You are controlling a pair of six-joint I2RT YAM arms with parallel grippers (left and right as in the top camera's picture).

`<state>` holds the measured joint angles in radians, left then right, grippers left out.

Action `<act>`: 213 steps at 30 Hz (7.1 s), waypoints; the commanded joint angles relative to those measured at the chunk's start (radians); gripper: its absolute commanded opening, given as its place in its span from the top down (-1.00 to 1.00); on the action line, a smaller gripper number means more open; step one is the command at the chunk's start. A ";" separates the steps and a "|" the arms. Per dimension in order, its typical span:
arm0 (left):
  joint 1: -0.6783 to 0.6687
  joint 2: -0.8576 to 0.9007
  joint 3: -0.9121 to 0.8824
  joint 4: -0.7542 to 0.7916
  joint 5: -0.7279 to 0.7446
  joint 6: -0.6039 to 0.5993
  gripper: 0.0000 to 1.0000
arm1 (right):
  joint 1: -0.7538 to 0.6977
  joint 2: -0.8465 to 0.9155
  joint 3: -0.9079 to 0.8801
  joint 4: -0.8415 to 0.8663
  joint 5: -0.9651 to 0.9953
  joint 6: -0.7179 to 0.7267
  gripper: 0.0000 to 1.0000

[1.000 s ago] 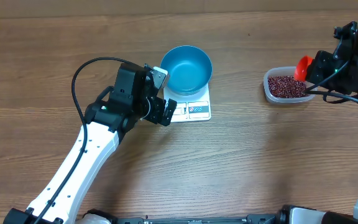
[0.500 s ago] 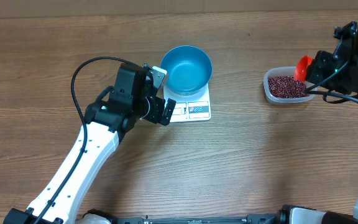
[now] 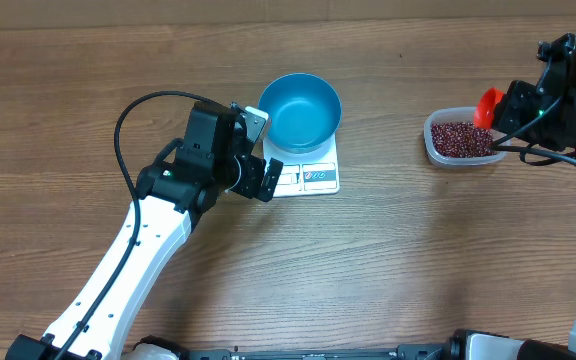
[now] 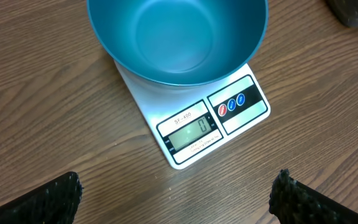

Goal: Scoop item into bowl and weigh 150g on scale
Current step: 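Dip the scoop in the right gripper into the red beans, then lift the filled scoop out of the bean tub with the right gripper, then carry the filled scoop left over the teal bowl with the right gripper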

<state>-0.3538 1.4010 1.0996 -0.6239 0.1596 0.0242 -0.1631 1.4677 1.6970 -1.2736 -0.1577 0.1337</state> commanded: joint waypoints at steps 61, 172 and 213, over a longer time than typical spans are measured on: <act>-0.006 -0.002 -0.002 0.000 -0.010 -0.005 -0.99 | -0.139 0.542 0.004 0.048 -0.086 -0.281 0.93; -0.006 -0.002 -0.002 0.000 -0.010 -0.005 -0.99 | -0.505 0.545 -0.287 -0.100 -1.200 -0.750 0.93; -0.006 -0.002 -0.002 0.000 -0.010 -0.005 -0.99 | 0.085 0.545 -0.091 0.356 -1.117 -0.025 0.92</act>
<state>-0.3538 1.4010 1.0996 -0.6239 0.1558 0.0242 -0.1146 2.0060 1.5791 -0.9543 -1.2964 -0.0471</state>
